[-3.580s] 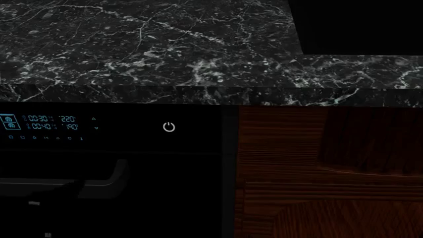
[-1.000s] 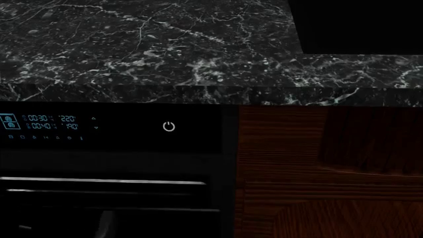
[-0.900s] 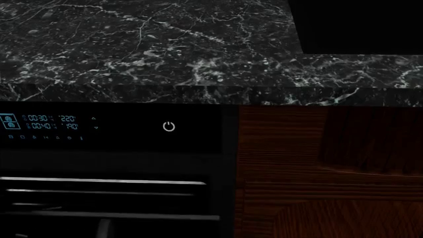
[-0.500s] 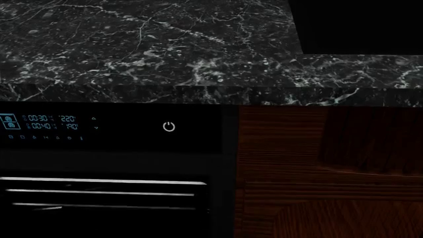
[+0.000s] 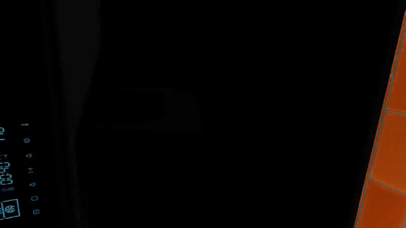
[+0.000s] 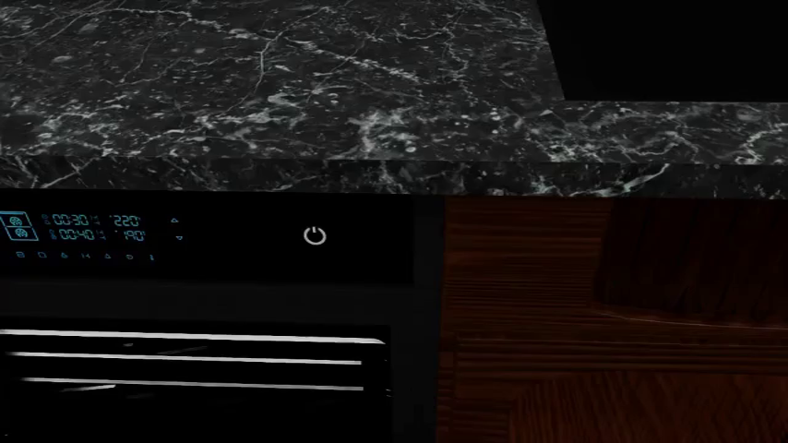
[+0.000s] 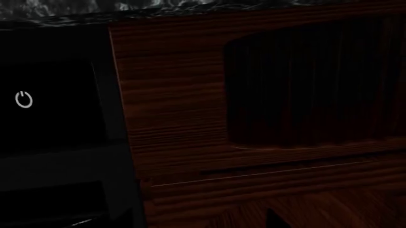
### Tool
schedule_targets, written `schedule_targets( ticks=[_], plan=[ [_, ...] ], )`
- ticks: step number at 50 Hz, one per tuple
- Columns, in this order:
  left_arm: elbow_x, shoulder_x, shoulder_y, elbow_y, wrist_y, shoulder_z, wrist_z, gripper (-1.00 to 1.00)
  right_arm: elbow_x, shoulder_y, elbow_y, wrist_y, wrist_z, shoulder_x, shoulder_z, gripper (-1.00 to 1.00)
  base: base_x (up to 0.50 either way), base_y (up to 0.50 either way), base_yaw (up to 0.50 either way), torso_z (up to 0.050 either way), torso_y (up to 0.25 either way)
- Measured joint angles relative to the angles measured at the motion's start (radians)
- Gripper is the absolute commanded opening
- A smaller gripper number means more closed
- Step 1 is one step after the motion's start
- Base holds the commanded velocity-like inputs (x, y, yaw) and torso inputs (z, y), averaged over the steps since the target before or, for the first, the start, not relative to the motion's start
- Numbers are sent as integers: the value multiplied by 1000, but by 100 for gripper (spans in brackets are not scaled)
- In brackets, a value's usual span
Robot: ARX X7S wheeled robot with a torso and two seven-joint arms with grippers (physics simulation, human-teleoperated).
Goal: Open the dishwasher door
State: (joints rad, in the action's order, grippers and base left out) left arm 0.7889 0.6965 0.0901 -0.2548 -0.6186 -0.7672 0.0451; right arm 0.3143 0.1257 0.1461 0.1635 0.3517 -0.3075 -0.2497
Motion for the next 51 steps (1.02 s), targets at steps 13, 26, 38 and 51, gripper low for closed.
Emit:
schedule_targets(
  ticks=[13, 26, 38, 51],
  plan=[
    [-42, 18, 120, -57, -39, -2, 13, -100, 0, 6, 12, 1, 9, -7, 2, 100, 0, 0, 0, 0, 0],
    [-137, 33, 257, -78, -40, -4, 71, -100, -3, 12, 33, -8, 21, -14, 0, 100, 0, 0, 0, 2, 2],
    [-210, 25, 306, -53, -16, -3, 138, -100, -3, 5, 43, -17, 26, -17, -6, 100, -4, 2, 4, 2, 2],
    [-245, 17, 309, -54, -14, 6, 161, -100, -1, 0, 40, -15, 27, -18, -10, 100, -7, 3, 7, 2, 0]
  ],
)
